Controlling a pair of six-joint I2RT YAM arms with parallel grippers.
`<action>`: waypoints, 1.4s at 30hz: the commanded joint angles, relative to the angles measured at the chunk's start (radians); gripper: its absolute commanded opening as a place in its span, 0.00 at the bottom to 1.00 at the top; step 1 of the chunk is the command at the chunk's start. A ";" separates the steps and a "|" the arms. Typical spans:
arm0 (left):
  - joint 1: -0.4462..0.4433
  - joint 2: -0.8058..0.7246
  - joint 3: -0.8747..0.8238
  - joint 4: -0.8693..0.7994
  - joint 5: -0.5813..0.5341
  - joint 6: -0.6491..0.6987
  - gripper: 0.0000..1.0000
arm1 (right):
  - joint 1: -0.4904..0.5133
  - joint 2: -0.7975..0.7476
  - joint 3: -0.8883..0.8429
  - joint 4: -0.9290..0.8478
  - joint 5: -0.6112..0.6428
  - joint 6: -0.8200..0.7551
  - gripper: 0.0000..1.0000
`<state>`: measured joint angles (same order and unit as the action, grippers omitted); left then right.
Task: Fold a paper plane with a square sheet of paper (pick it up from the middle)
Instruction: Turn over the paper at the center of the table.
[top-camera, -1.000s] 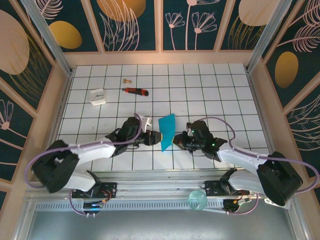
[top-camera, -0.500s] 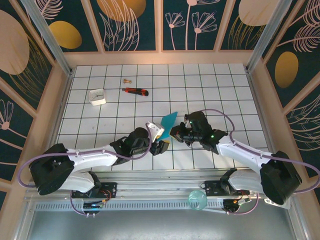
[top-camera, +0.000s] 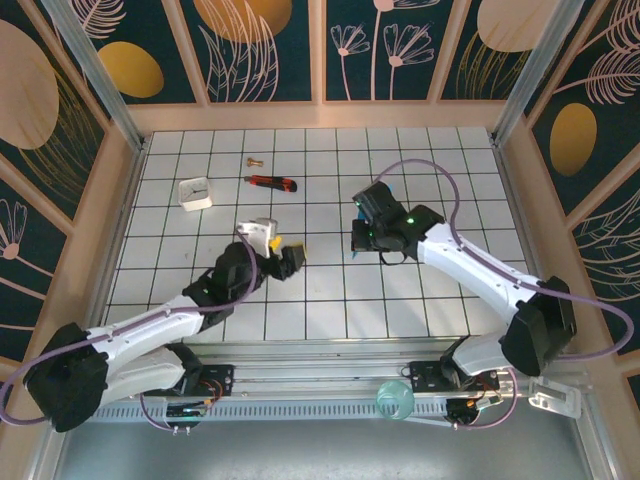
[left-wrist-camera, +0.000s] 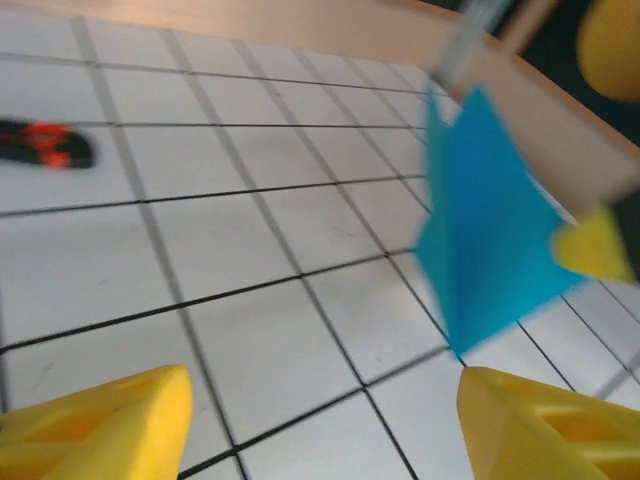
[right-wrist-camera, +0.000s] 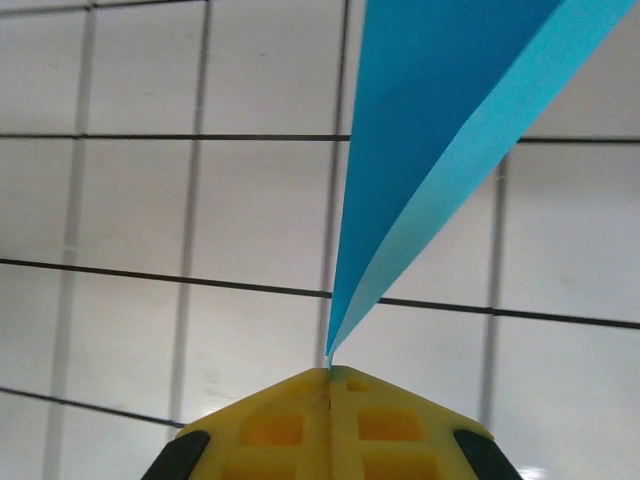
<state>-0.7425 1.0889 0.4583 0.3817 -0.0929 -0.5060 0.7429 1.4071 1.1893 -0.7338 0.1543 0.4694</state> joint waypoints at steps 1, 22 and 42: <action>0.060 0.031 0.062 -0.125 0.033 -0.170 0.67 | 0.081 0.074 0.051 -0.207 0.219 -0.150 0.00; 0.195 0.206 0.181 -0.257 0.342 -0.411 0.66 | 0.348 0.192 -0.184 0.231 -0.100 -0.101 0.04; 0.195 0.667 0.490 -0.325 0.596 -0.314 0.40 | 0.348 0.209 -0.295 0.405 -0.161 -0.047 0.11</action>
<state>-0.5495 1.7031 0.8902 0.1425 0.4675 -0.8959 1.0828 1.6012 0.9127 -0.3573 -0.0021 0.4034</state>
